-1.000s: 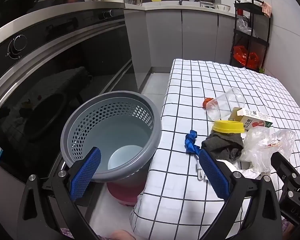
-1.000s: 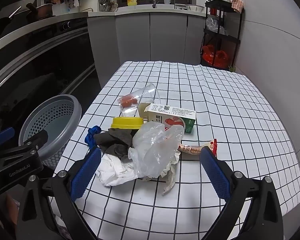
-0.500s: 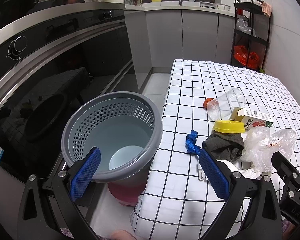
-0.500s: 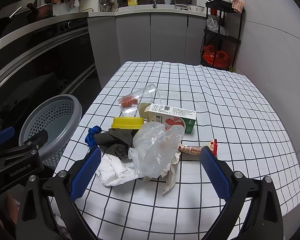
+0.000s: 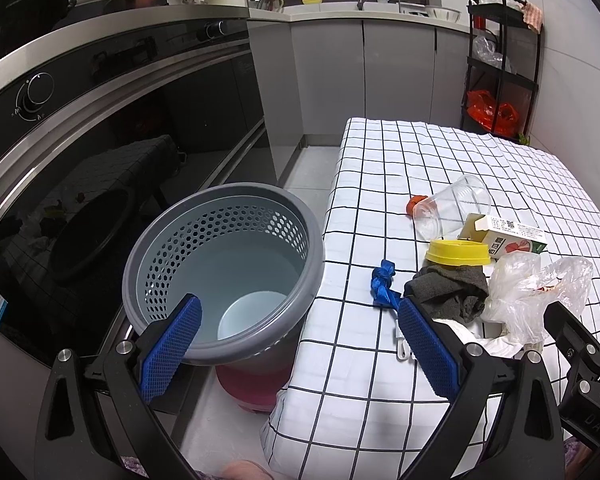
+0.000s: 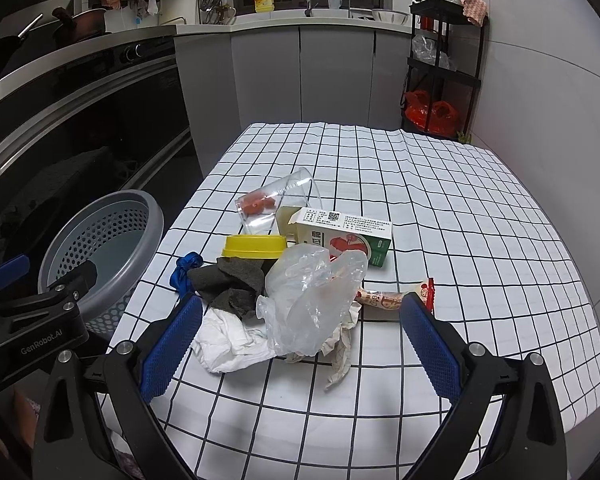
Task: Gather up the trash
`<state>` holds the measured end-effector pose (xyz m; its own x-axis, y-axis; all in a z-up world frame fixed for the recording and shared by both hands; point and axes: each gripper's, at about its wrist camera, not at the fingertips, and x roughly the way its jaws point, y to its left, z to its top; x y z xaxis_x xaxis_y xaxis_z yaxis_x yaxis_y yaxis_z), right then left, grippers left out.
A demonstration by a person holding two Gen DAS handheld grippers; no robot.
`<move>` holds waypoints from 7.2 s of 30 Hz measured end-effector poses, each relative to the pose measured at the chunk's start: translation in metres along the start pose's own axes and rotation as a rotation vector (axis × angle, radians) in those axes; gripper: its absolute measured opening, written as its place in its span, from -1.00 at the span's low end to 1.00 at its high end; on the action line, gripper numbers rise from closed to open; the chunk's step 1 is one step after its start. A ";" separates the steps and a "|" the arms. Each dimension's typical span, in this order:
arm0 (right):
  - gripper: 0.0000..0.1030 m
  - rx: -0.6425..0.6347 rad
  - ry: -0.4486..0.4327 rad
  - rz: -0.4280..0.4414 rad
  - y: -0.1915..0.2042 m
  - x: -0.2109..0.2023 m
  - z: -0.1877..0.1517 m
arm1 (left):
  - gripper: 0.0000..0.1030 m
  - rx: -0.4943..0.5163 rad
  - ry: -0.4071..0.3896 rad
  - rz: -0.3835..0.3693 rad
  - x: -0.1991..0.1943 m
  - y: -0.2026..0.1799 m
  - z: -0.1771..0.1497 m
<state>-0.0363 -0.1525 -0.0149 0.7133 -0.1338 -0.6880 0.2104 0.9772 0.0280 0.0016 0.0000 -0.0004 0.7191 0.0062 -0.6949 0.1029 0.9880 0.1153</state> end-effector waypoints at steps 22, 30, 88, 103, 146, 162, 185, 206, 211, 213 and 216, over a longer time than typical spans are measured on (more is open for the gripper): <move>0.84 0.001 0.002 0.004 0.000 0.000 0.000 | 0.87 0.004 0.001 -0.002 -0.001 0.000 -0.001; 0.84 0.000 0.002 0.002 0.001 0.002 -0.001 | 0.87 0.004 0.003 -0.001 -0.001 0.000 -0.001; 0.83 -0.373 0.118 0.014 -0.085 0.083 -0.007 | 0.87 0.033 0.119 -0.124 0.042 -0.039 -0.026; 0.12 -0.414 0.223 0.130 -0.082 0.109 -0.009 | 0.87 0.035 0.131 -0.115 0.049 -0.041 -0.026; -0.56 0.191 0.139 0.218 -0.131 0.025 -0.028 | 0.10 0.154 0.191 -0.314 0.059 -0.109 -0.052; -0.56 0.196 0.098 0.242 -0.125 0.016 -0.017 | -0.82 0.127 0.113 -0.387 0.025 -0.080 -0.037; -0.56 0.007 0.009 0.438 0.026 0.002 0.067 | -0.82 -0.051 -0.065 -0.115 0.034 0.075 0.057; -0.56 -0.177 0.276 0.590 0.201 0.129 0.072 | -0.81 -0.170 0.153 -0.008 0.130 0.158 0.036; -0.53 -0.181 0.292 0.595 0.204 0.137 0.076 | -0.81 -0.178 0.162 -0.005 0.132 0.160 0.037; -0.44 -0.175 0.291 0.601 0.205 0.138 0.078 | -0.79 -0.184 0.166 -0.004 0.132 0.162 0.036; -0.27 -0.160 0.279 0.596 0.205 0.137 0.082 | -0.71 -0.196 0.164 0.007 0.131 0.165 0.036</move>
<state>0.1593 0.0164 -0.0442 0.4732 0.4621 -0.7500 -0.2826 0.8860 0.3676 0.1372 0.1583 -0.0468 0.5965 0.0221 -0.8023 -0.0479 0.9988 -0.0082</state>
